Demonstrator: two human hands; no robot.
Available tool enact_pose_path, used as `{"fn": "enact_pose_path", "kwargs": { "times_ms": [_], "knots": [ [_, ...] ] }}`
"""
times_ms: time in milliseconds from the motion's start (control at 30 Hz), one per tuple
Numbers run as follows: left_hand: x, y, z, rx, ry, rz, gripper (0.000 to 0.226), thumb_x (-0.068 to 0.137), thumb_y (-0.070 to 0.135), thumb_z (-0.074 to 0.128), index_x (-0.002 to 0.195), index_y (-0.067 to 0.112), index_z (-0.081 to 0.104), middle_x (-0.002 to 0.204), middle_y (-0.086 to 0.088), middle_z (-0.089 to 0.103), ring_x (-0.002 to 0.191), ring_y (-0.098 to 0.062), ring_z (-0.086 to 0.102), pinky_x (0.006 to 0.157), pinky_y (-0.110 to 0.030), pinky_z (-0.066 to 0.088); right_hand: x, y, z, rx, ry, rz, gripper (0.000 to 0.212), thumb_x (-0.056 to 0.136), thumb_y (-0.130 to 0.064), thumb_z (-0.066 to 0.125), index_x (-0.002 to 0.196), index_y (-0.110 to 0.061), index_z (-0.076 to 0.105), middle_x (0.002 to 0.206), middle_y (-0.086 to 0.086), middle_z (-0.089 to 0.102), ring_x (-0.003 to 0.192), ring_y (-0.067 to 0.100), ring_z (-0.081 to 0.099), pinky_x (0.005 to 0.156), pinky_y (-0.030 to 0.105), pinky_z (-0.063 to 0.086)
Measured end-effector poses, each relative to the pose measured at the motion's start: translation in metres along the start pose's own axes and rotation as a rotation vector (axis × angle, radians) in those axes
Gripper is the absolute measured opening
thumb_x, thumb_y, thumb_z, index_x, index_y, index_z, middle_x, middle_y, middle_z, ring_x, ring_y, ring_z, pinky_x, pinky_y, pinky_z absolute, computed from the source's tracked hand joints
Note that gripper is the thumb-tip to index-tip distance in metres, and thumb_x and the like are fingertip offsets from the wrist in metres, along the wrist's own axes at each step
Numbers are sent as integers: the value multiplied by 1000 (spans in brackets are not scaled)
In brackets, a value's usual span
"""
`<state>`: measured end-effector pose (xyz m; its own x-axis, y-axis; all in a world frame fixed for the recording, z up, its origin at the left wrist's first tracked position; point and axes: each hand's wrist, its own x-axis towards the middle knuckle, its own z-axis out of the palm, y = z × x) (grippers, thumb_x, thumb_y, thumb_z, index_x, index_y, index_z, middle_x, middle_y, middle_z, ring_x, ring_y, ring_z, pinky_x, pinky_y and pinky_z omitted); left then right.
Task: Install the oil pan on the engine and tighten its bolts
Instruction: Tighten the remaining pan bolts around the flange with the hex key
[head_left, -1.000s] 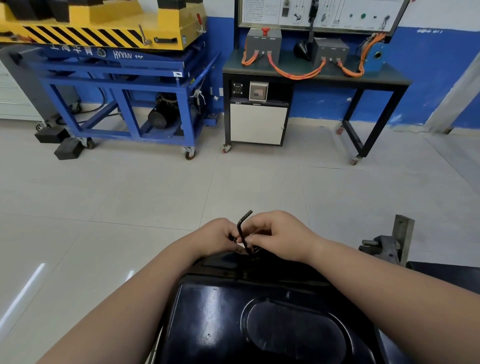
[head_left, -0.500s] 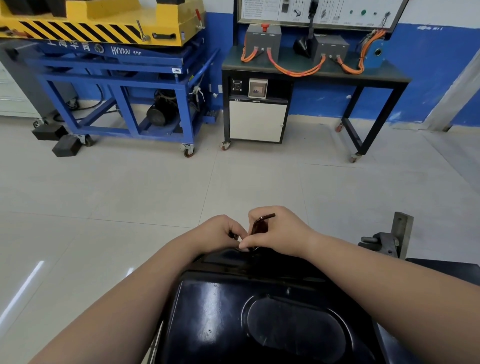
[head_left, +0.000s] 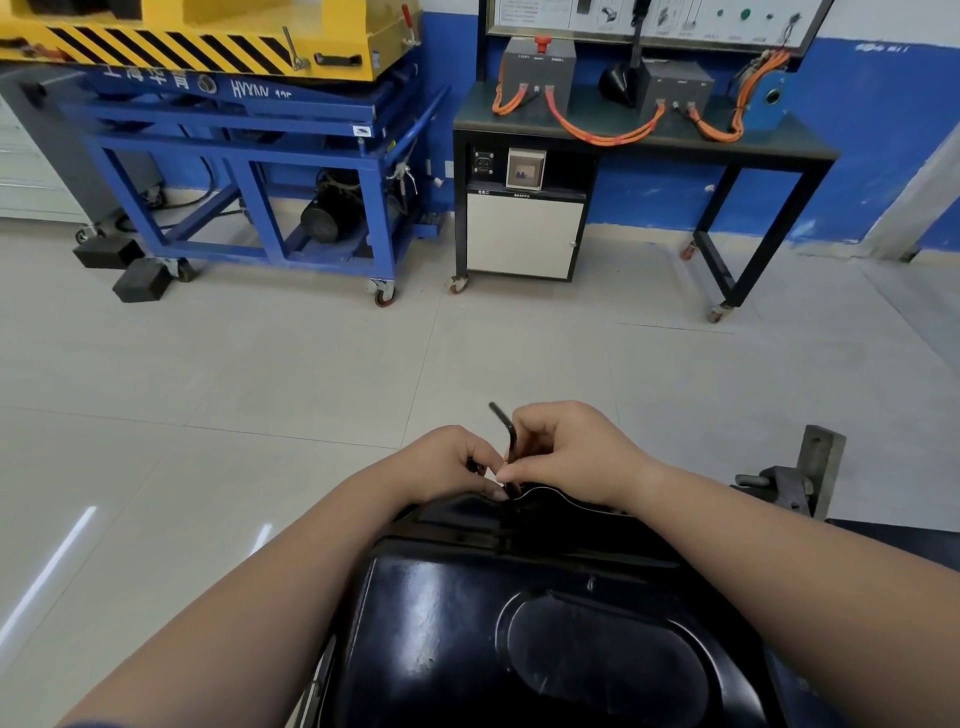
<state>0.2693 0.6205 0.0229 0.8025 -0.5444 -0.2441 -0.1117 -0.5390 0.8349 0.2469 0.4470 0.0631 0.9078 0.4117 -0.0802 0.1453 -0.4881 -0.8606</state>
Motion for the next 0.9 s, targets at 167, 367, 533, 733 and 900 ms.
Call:
{"fn": "enact_pose_path", "kwargs": {
  "times_ms": [167, 367, 533, 733, 900],
  "knots": [
    [-1, 0, -1, -4, 5, -7, 34, 73, 10, 76, 64, 42, 68, 77, -25, 63, 69, -17, 50, 68, -28, 38, -1, 0, 1, -25, -53, 1, 17, 77, -8, 73, 81, -21, 63, 69, -6, 67, 65, 12, 61, 73, 38, 53],
    [1, -5, 1, -13, -5, -29, 41, 74, 5, 75, 50, 37, 65, 56, 11, 62, 58, -1, 51, 62, -16, 40, -3, -3, 0, -23, -57, -18, 8, 82, -2, 66, 77, -8, 70, 82, 14, 73, 72, 25, 67, 80, 42, 54],
    [1, -2, 1, 15, 9, 1, 39, 74, 12, 76, 54, 44, 66, 69, -14, 57, 68, -17, 46, 66, -29, 38, -2, -2, 1, -24, 0, -11, 23, 68, -10, 82, 65, -4, 59, 76, 24, 66, 67, 21, 56, 72, 49, 50],
    [2, -6, 1, 54, 11, -19, 36, 75, 10, 73, 54, 37, 64, 63, 0, 60, 61, -7, 49, 64, -21, 40, -4, -1, 2, 17, -89, 5, 16, 83, -8, 67, 91, -22, 68, 80, 9, 71, 67, 12, 64, 78, 34, 52],
    [4, -7, 3, 41, -3, -8, 47, 74, 4, 73, 43, 35, 57, 41, 19, 47, 45, 5, 42, 49, -6, 30, -3, 1, 2, 62, -70, 14, 13, 84, 3, 62, 91, -4, 71, 84, 17, 72, 68, 14, 65, 72, 29, 55]
  ]
}}
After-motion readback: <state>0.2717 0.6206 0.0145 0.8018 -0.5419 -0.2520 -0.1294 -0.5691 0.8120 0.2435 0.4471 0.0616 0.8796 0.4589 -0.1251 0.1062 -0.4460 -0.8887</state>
